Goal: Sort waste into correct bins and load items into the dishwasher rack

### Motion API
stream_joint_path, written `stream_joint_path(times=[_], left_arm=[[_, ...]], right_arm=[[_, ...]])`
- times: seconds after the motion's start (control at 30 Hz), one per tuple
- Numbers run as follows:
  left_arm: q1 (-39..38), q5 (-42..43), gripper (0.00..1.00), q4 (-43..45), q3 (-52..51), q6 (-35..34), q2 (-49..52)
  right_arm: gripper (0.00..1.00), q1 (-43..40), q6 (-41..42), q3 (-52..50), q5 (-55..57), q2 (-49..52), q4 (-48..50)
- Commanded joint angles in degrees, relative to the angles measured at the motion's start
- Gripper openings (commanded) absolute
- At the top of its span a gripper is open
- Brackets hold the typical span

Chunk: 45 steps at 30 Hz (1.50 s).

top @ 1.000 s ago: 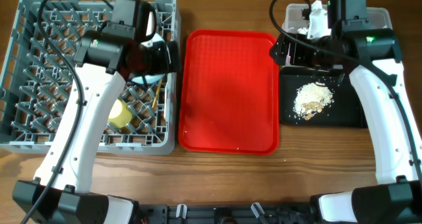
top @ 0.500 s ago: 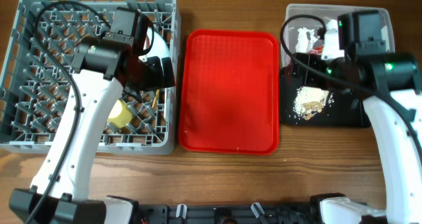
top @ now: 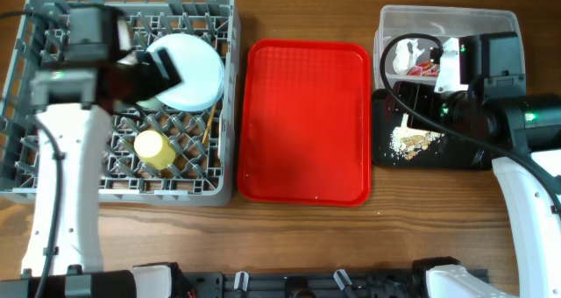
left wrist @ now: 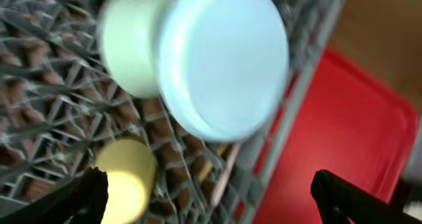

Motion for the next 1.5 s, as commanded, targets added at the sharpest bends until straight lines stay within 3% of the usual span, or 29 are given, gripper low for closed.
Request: stream_joint_path(times=[0.0,0.23,0.47,0.87,1.47], left_arm=[[6.3,7.8,0.99,2.8,-0.3,0.6,1.2],[9.6,23.2,1.0,8.5,-0.3,12.2,12.7],[9.6,29.2,1.0,10.8,-0.3,15.0,18.8],[9.4,22.6,1.0,12.0,-0.3,15.0,19.1],[7.3,22.4,1.0,13.8,-0.3,14.7,22.3]], right_arm=[[1.0,0.1,0.3,-0.6,1.2,-0.7,0.1],[1.0,0.1,0.3,-0.6,1.2,-0.7,-0.1],[1.0,0.1,0.3,-0.6,1.2,-0.7,-0.2],[1.0,0.1,0.3,-0.6,1.2,-0.7,-0.1],[1.0,0.1,0.3,-0.6,1.2,-0.7,-0.2]])
